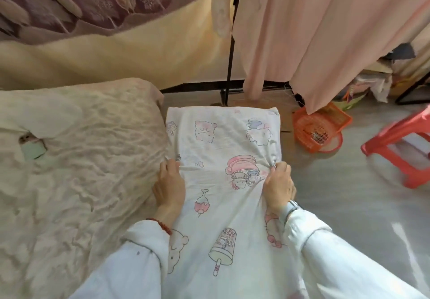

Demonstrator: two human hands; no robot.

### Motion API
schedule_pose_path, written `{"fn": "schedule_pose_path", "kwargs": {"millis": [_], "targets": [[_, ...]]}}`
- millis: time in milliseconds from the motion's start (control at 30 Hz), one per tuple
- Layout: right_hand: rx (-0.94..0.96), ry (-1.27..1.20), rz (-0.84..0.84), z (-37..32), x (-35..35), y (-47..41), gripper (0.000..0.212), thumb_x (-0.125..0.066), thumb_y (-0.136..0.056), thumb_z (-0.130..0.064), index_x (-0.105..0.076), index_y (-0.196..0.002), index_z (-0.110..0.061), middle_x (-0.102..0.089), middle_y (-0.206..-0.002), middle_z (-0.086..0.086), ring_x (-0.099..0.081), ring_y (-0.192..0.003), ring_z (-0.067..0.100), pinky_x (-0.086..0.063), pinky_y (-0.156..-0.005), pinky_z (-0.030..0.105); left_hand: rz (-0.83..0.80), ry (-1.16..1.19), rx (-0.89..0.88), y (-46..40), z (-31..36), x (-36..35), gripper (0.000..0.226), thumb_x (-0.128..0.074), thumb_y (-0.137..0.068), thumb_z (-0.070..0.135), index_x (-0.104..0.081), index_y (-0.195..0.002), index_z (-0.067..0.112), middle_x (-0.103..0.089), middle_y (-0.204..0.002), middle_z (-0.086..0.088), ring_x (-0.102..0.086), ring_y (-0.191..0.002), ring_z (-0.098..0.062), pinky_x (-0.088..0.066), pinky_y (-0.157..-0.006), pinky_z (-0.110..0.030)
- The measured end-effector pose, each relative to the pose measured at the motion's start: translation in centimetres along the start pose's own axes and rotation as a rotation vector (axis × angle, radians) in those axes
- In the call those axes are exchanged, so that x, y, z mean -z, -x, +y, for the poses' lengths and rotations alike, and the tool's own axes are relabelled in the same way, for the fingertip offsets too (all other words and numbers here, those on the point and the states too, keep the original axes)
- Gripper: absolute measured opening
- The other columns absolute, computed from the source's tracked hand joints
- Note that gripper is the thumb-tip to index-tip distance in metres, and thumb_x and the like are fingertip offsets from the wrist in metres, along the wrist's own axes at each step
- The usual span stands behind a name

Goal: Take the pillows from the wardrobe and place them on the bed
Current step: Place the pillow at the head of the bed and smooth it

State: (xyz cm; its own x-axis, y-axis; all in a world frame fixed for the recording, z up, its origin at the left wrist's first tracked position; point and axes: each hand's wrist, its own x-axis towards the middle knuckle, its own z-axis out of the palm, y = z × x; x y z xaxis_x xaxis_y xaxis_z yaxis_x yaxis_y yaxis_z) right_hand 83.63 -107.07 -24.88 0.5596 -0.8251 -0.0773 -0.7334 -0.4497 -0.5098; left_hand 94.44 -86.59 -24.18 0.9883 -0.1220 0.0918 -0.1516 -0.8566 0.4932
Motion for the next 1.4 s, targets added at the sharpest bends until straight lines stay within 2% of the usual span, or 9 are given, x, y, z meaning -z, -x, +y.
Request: {"fn": "schedule_pose_path", "kwargs": {"millis": [267, 400, 500, 733, 833, 1000, 1167, 1267, 1400], "targets": [[0.247, 0.013, -0.164, -13.4, -5.0, -15.7, 0.016, -0.028, -0.095, -0.022, -0.039, -0.092, -0.012, -0.059, -0.100, 0.015, -0.058, -0.088, 0.037, -0.039, -0.071, 0.040, 0.157, -0.040, 0.235, -15.1, 0.9, 0.7, 0.022, -0.038, -0.096, 0.014, -0.051, -0.096, -0.004, -0.057, -0.100, -0.027, -0.057, -0.078, -0.048, -0.039, -0.060, -0.046], [0.251, -0.016, -0.239, -20.4, -9.7, -23.0, 0.018, -0.025, -0.092, -0.029, -0.029, -0.075, -0.025, -0.062, -0.087, 0.011, -0.051, -0.069, 0.030, -0.032, -0.064, 0.036, 0.174, -0.042, 0.323, -24.0, 0.0, -0.2, 0.023, -0.036, -0.097, 0.015, -0.049, -0.095, -0.004, -0.057, -0.104, -0.028, -0.057, -0.081, -0.048, -0.043, -0.065, -0.048], [0.239, 0.007, -0.280, -25.9, -13.9, -28.6, 0.020, -0.024, -0.092, -0.033, -0.029, -0.074, -0.025, -0.057, -0.076, 0.009, -0.043, -0.061, 0.027, -0.033, -0.061, 0.035, 0.182, -0.032, 0.375, -31.8, -1.4, -1.4, 0.023, -0.034, -0.097, 0.016, -0.049, -0.097, -0.001, -0.057, -0.105, -0.025, -0.058, -0.083, -0.045, -0.044, -0.067, -0.047], [0.337, 0.031, -0.342, -41.3, -20.4, -40.1, 0.015, -0.026, -0.094, -0.033, -0.033, -0.086, -0.021, -0.061, -0.096, 0.016, -0.058, -0.083, 0.039, -0.035, -0.067, 0.036, 0.254, -0.030, 0.499, -49.5, -3.7, -0.7, 0.024, -0.032, -0.098, 0.018, -0.050, -0.100, 0.000, -0.056, -0.108, -0.023, -0.058, -0.082, -0.044, -0.042, -0.066, -0.043], [0.420, 0.046, -0.343, -46.2, -22.6, -43.6, 0.015, -0.026, -0.095, -0.030, -0.032, -0.085, -0.020, -0.061, -0.098, 0.015, -0.055, -0.076, 0.035, -0.032, -0.065, 0.036, 0.289, -0.016, 0.553, -54.5, -4.4, -0.7, 0.024, -0.032, -0.098, 0.017, -0.049, -0.100, 0.000, -0.056, -0.108, -0.023, -0.058, -0.081, -0.044, -0.041, -0.064, -0.043], [0.573, 0.036, -0.376, -56.1, -28.4, -49.1, 0.017, -0.027, -0.096, -0.027, -0.036, -0.085, -0.018, -0.061, -0.094, 0.015, -0.058, -0.075, 0.035, -0.034, -0.063, 0.035, 0.447, -0.022, 0.710, -62.3, -6.5, -0.8, 0.022, -0.034, -0.097, 0.014, -0.050, -0.100, -0.001, -0.058, -0.105, -0.024, -0.058, -0.077, -0.044, -0.036, -0.060, -0.039], [0.773, -0.031, -0.570, -67.9, -33.4, -53.1, 0.016, -0.025, -0.093, -0.032, -0.027, -0.078, -0.027, -0.053, -0.079, 0.004, -0.050, -0.069, 0.030, -0.039, -0.065, 0.036, 0.690, 0.025, 0.978, -70.1, -8.3, 0.2, 0.026, -0.033, -0.098, 0.016, -0.051, -0.105, -0.001, -0.058, -0.108, -0.025, -0.058, -0.085, -0.043, -0.042, -0.068, -0.044], [0.906, -0.095, -0.664, -74.2, -34.8, -54.3, 0.016, -0.024, -0.092, -0.035, -0.028, -0.077, -0.033, -0.056, -0.078, 0.003, -0.053, -0.070, 0.030, -0.039, -0.064, 0.034, 0.881, 0.042, 1.070, -73.4, -8.0, 1.4, 0.025, -0.033, -0.097, 0.012, -0.051, -0.102, -0.005, -0.056, -0.110, -0.027, -0.057, -0.089, -0.044, -0.041, -0.070, -0.046], [1.067, -0.156, -0.732, -80.3, -35.5, -54.2, 0.017, -0.026, -0.093, -0.031, -0.030, -0.077, -0.030, -0.057, -0.075, 0.003, -0.053, -0.069, 0.030, -0.035, -0.062, 0.034, 1.013, -0.039, 1.172, -75.3, -8.1, 3.7, 0.027, -0.031, -0.097, 0.013, -0.050, -0.100, -0.006, -0.057, -0.107, -0.027, -0.056, -0.085, -0.045, -0.041, -0.068, -0.048]]}}
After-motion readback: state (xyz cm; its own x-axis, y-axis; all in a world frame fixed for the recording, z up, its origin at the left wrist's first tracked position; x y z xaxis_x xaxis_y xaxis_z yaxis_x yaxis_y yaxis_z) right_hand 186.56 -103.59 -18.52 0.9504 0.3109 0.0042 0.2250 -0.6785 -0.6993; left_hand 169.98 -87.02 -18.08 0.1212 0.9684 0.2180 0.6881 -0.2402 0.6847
